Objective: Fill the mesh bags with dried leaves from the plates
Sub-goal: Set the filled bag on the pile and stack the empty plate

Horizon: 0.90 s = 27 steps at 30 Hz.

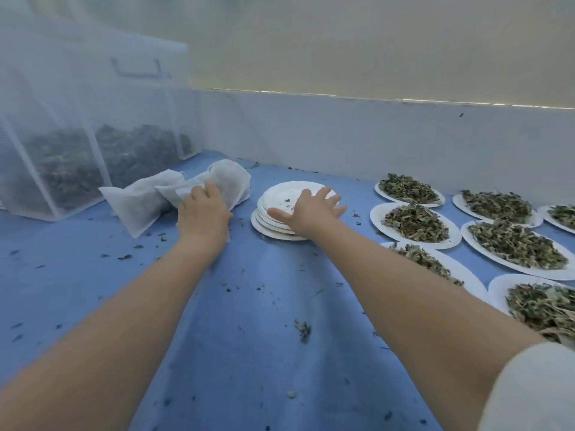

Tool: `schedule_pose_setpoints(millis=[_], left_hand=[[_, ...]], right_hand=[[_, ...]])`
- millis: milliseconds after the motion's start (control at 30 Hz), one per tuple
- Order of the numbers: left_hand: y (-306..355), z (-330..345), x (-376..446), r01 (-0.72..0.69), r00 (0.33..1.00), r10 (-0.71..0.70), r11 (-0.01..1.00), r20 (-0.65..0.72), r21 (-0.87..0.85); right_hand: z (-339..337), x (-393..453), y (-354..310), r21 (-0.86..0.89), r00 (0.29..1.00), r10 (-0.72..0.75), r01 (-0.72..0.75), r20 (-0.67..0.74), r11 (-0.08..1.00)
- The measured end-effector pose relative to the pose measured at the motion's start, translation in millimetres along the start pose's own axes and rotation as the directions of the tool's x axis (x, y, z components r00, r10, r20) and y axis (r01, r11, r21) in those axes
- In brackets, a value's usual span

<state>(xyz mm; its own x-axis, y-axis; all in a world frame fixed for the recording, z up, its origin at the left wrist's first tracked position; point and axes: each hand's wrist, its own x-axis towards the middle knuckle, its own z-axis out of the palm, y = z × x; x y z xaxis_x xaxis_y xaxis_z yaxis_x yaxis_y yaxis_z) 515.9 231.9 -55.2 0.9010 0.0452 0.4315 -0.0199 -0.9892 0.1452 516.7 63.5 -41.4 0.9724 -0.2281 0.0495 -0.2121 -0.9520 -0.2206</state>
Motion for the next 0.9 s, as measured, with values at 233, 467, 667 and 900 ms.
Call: schedule_pose_setpoints(millis=[233,467,667,900], left_hand=[[41,-31,-34,-0.105,0.993,0.106,0.994,-0.051,0.029],[101,-90,-132,-0.253,0.961,0.275,0.909,0.021,-0.331],[162,-138,-233,-0.322,0.891,0.437,0.801,0.124,-0.505],[256,-184,-335,-0.459,0.77,0.634,0.63,0.074,-0.627]], right_hand=[[-20,-55,11,-0.039,0.97,-0.241,0.24,-0.031,0.97],[-76,-161,77,-0.115,0.934,-0.355,0.349,-0.038,0.93],[-110,-281,163,-0.107,0.932,-0.363,0.361,-0.001,0.927],[-149,-401,260,-0.114,0.979,-0.2,0.196,-0.026,0.974]])
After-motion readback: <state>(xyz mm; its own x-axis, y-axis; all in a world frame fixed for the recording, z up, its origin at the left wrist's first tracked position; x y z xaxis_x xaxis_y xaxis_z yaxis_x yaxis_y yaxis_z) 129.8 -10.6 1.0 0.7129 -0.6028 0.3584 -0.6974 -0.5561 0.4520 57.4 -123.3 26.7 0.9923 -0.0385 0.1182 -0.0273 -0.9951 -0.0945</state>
